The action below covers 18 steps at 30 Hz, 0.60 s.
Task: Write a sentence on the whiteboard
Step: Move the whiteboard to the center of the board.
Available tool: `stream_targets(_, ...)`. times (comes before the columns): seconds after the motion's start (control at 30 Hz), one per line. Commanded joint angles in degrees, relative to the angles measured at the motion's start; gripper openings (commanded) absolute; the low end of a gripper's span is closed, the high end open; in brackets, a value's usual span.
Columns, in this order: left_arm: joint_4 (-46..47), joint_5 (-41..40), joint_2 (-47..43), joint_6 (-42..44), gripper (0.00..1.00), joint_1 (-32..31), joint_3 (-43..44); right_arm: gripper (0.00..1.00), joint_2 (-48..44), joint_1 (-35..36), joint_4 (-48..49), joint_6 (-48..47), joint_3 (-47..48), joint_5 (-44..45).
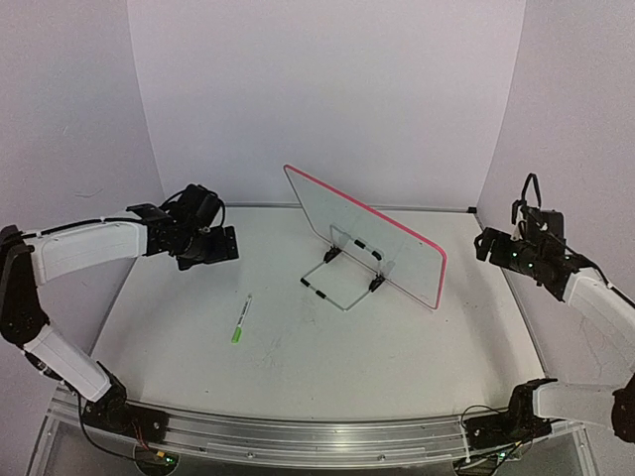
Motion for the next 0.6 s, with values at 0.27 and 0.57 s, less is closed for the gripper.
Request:
stream_targets(0.27, 18.6, 11.9, 24.3, -18.9, 0.65, -11.0, 11.4, 0.98, -1.7, -0.2, -1.2, -1.1, 1.5, -4.4)
stream_targets(0.57, 18.4, 14.8, 36.2, -19.9, 0.49, -11.3, 20.1, 0.98, -2.1, -0.1, -1.9, -1.7, 2.1, -5.7)
